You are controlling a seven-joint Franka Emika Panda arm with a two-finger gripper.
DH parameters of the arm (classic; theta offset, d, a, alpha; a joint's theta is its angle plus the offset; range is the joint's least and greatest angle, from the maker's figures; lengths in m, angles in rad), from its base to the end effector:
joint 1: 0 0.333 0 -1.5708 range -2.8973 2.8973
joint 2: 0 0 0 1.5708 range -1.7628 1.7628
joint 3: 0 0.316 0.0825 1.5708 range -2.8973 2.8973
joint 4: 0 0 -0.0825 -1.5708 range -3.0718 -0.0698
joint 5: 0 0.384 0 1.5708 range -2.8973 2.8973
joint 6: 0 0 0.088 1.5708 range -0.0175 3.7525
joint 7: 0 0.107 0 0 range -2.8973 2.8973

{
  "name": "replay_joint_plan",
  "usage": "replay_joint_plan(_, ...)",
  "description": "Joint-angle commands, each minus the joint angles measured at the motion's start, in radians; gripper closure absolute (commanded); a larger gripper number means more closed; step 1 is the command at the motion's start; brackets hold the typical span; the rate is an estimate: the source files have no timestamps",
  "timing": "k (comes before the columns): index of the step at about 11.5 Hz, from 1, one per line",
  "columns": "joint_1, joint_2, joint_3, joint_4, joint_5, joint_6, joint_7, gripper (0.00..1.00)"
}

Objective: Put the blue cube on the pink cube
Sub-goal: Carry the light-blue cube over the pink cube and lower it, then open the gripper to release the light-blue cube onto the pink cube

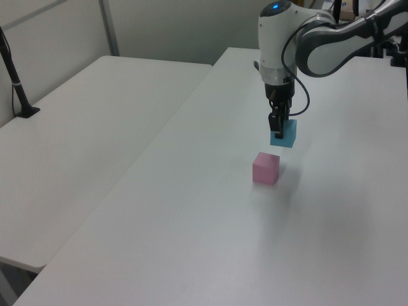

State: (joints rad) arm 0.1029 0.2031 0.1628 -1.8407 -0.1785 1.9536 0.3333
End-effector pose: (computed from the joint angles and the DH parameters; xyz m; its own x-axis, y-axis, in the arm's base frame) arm 0.5854 0.1423 0.4120 0.9990 0.0012 -0.0443 0.0078 -0.9889 0.1487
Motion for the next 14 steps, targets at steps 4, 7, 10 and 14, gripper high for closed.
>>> replay_joint_plan(4, 0.003, -0.004, 0.099, -0.005, 0.019, 0.042, 0.228, 0.4)
replay_joint_plan(7, 0.011, 0.03, 0.101, 0.036, 0.013, 0.042, 0.236, 0.4)
replay_joint_plan(10, 0.011, 0.082, 0.101, 0.076, -0.001, 0.044, 0.237, 0.38)
replay_joint_plan(14, 0.008, 0.088, 0.101, 0.09, -0.001, 0.038, 0.279, 0.0)
